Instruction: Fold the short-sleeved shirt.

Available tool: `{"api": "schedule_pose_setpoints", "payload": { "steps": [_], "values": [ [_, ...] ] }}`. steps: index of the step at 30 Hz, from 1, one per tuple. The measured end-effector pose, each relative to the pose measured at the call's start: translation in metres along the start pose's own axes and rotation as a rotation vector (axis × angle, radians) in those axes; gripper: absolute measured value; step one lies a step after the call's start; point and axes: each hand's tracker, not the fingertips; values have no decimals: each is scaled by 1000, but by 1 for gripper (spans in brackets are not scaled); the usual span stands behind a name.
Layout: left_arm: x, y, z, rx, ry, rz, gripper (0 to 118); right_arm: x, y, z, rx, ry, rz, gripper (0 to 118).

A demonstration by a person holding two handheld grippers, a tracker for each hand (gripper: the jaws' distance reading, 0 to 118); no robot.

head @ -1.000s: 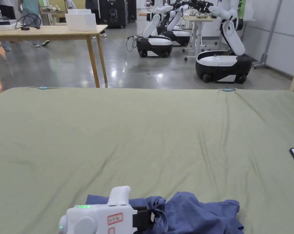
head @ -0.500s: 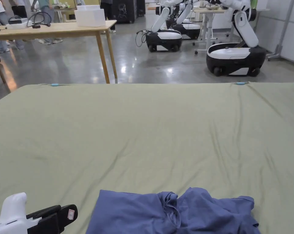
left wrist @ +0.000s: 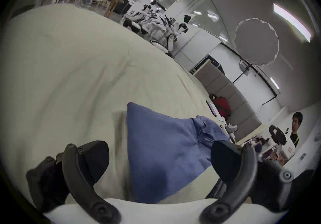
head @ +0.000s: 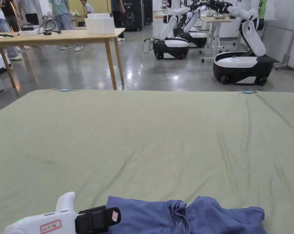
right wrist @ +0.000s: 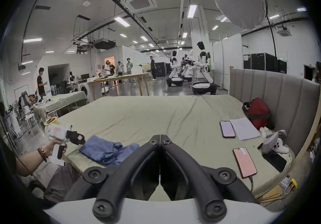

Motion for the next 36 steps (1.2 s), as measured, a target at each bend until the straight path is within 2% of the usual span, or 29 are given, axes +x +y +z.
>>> {"api": "schedule_pose_setpoints", "payload": {
  "steps": [2, 4, 6, 8, 9, 10, 11, 12, 13, 18, 22, 23, 26, 29, 32, 34, 36],
  "values": [
    [-8, -1, -11, -26, 1, 45, 116, 1, -1, 1, -12, -10, 7, 0],
    [-8, -2, -15, 19, -108, 76, 115, -3, 0, 0, -17, -23, 3, 0],
    [-4, -4, -21, -5, -249, 149, 110, -3, -1, -1, -25, -25, -3, 0],
    [0, -7, -28, -4, -257, 142, 102, -4, -2, -2, -33, -34, -1, 0],
    [2, -9, -32, -3, -218, 119, 93, -4, -2, -3, -36, -37, 1, 0],
    [2, -10, -34, -12, -152, 92, 66, -4, -2, -4, -40, -40, 4, 0],
    [1, -10, -34, -8, -125, 79, 35, -4, -2, -4, -43, -41, 5, 0],
    [-2, -10, -33, 3, -90, 79, 19, -5, -1, -5, -47, -40, 7, 0],
    [-7, -11, -33, 0, -55, 80, 18, -6, -1, -6, -51, -39, 8, 1],
    [-7, -9, -21, 2, -60, 84, 17, -9, 0, -10, -63, -39, 17, 1],
    [-30, 6, 24, 70, 3, 102, 13, -11, 3, -12, -65, -38, 18, 1],
    [-37, 8, 36, 66, -30, 120, 13, -11, 3, -12, -63, -39, 17, 1],
    [-56, 12, 74, 96, 114, 87, 13, -11, 4, -13, -65, -28, 13, 1],
    [-70, 14, 94, 103, 123, 126, 13, -11, 3, -17, -64, -16, 14, 1],
    [-51, 19, 91, 88, 149, 77, 13, -13, 2, -22, -69, -8, 12, 1],
    [-23, 25, 86, 82, 191, -3, 13, -14, 2, -24, -71, -4, 11, 1],
    [3, 33, 83, 98, 157, -37, 13, -13, 1, -23, -72, -3, 11, 1]
  ]
}}
